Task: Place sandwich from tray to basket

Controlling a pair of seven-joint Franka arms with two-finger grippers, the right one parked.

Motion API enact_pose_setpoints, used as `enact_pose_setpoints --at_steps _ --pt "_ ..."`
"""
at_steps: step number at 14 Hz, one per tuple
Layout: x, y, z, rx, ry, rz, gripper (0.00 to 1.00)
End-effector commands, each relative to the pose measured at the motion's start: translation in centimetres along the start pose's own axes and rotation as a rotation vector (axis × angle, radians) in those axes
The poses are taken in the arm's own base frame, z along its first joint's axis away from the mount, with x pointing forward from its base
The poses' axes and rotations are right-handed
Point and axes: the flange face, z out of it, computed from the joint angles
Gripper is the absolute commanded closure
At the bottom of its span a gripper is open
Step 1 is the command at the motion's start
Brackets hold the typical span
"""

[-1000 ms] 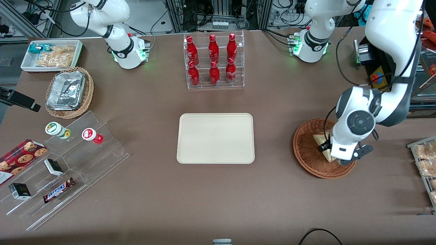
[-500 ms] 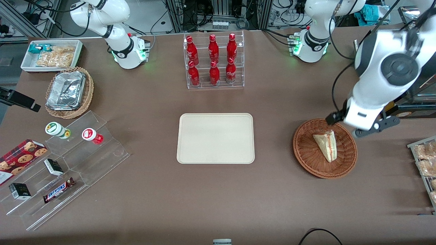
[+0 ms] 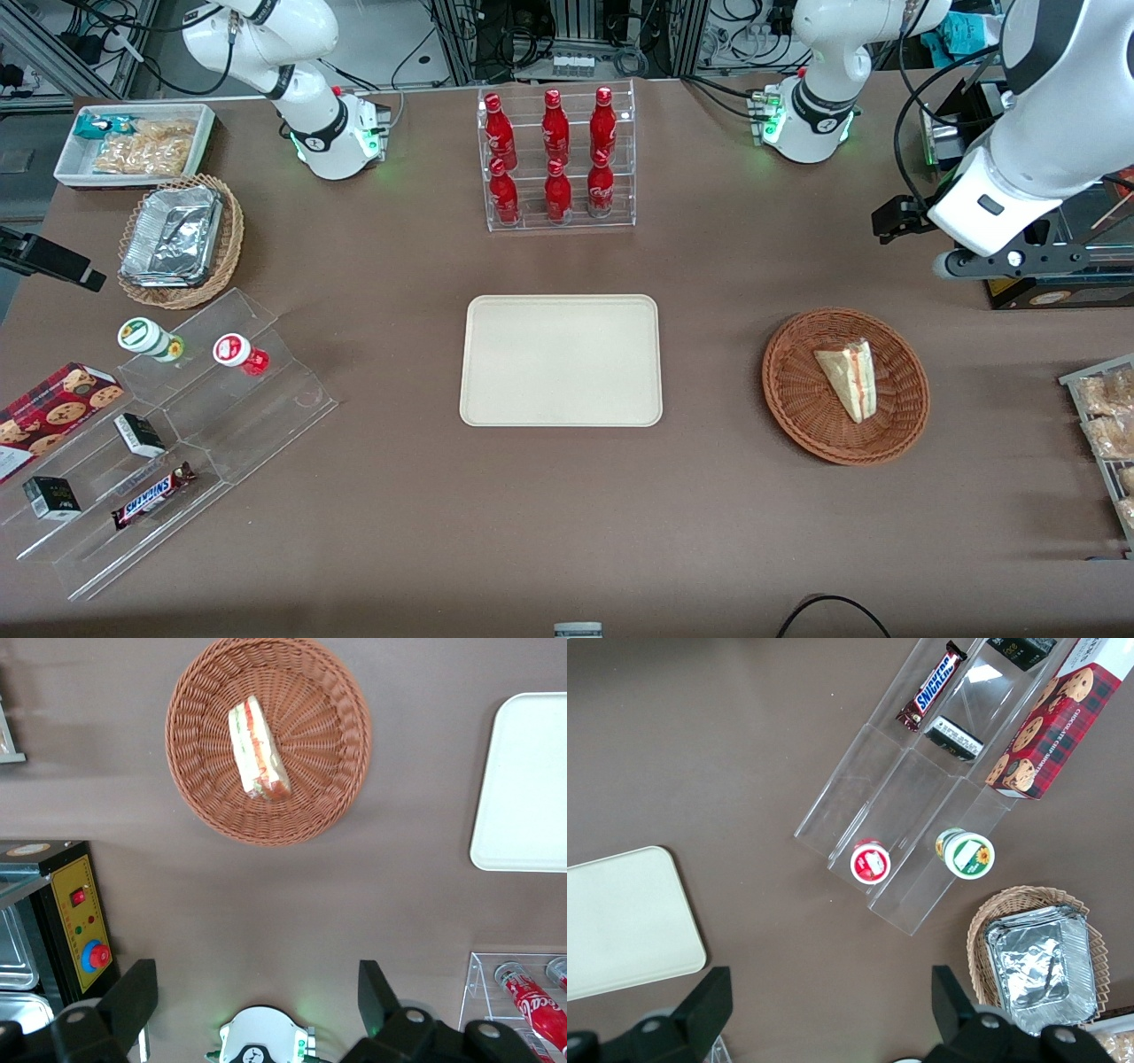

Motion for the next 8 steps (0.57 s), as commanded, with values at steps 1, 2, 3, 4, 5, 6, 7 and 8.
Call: enact_pose_setpoints --at_steps 1,2,3,4,5,6,7,8 --pt "-0.7 1.1 -1.3 -0.013 0.013 0.029 0.00" --pt "-1.2 0.9 -1.7 0.002 0.017 0.028 0.00" --pt "-1.7 0.9 -1.4 0.011 0.003 0.022 0.00" --pt "-1.8 0.9 -1.2 0.008 -0.004 0.007 0.00" --pt "-1.7 1.0 -1.3 0.008 0.002 -0.005 0.00" --pt "-1.6 1.4 -1.4 -0.002 0.018 -0.002 0.00" --pt "-1.4 1.8 -1.5 -0.010 0.037 0.002 0.00" --pt "-1.2 1.9 -1.5 -0.016 0.046 -0.002 0.00"
